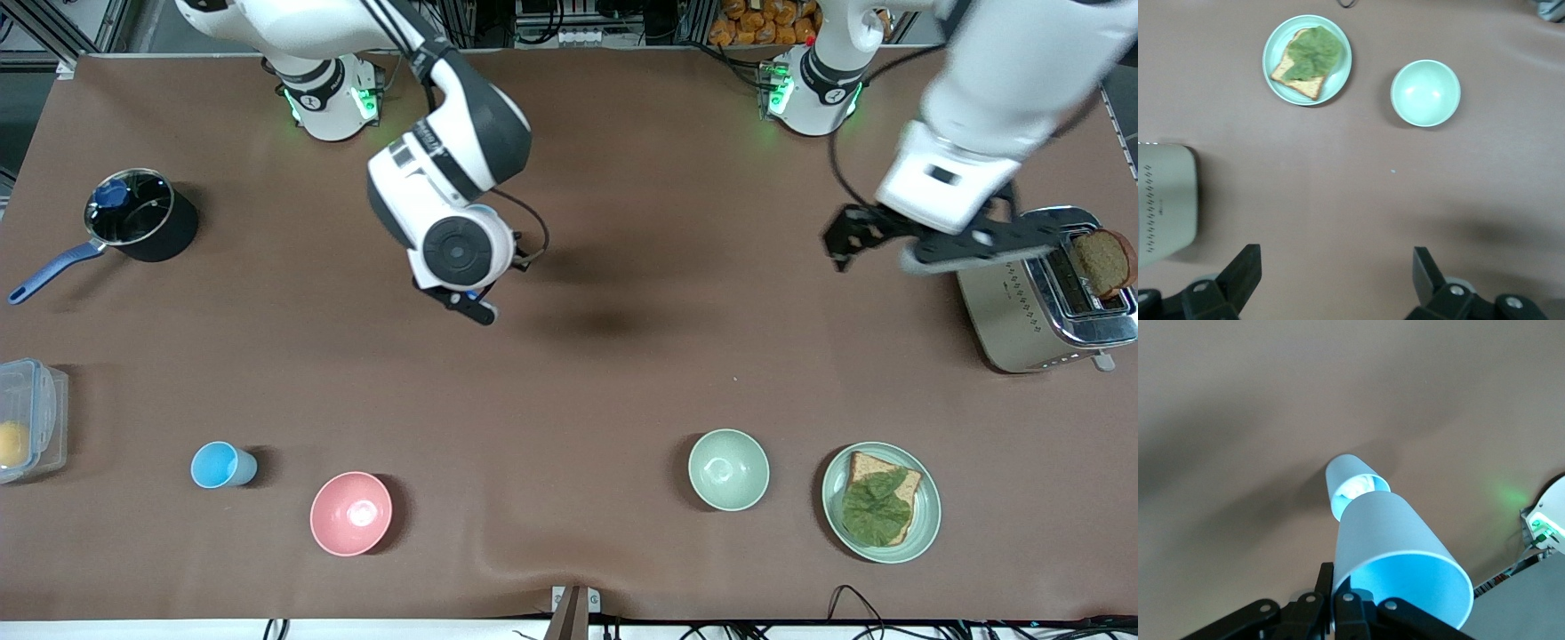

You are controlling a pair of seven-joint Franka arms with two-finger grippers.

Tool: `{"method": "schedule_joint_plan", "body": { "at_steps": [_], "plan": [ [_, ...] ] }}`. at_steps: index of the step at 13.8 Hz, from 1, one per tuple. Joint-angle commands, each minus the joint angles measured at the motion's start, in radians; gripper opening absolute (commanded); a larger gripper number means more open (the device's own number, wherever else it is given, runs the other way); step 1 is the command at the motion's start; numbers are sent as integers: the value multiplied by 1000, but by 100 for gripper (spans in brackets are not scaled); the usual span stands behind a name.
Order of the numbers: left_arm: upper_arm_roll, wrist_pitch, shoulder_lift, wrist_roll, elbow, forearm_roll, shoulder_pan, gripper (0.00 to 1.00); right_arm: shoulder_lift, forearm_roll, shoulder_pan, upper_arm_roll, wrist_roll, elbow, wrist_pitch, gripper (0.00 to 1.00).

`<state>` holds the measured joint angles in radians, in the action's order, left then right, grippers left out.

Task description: Stack blue cups with both arms

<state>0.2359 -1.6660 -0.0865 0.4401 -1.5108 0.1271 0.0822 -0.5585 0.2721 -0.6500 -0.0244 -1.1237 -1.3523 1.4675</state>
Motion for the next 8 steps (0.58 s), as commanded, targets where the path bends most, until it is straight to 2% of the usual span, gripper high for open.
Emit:
{"method": "schedule_joint_plan", "body": {
  "at_steps": [1,3,5,8],
  "plan": [
    [-1,-3,31,-47,-29,-21,-47,100,170,24,-14,-11,-2,-275,130,0],
    [0,-3,30,-84,-29,-21,-103,100,201,39,-71,-12,-33,-368,212,0],
    [-6,-3,27,-95,-23,-23,-120,100,189,41,-82,-12,-60,-392,301,0],
    [-6,-6,22,-92,-17,-26,-140,100,181,41,-100,-12,-62,-424,336,0]
  ]
}}
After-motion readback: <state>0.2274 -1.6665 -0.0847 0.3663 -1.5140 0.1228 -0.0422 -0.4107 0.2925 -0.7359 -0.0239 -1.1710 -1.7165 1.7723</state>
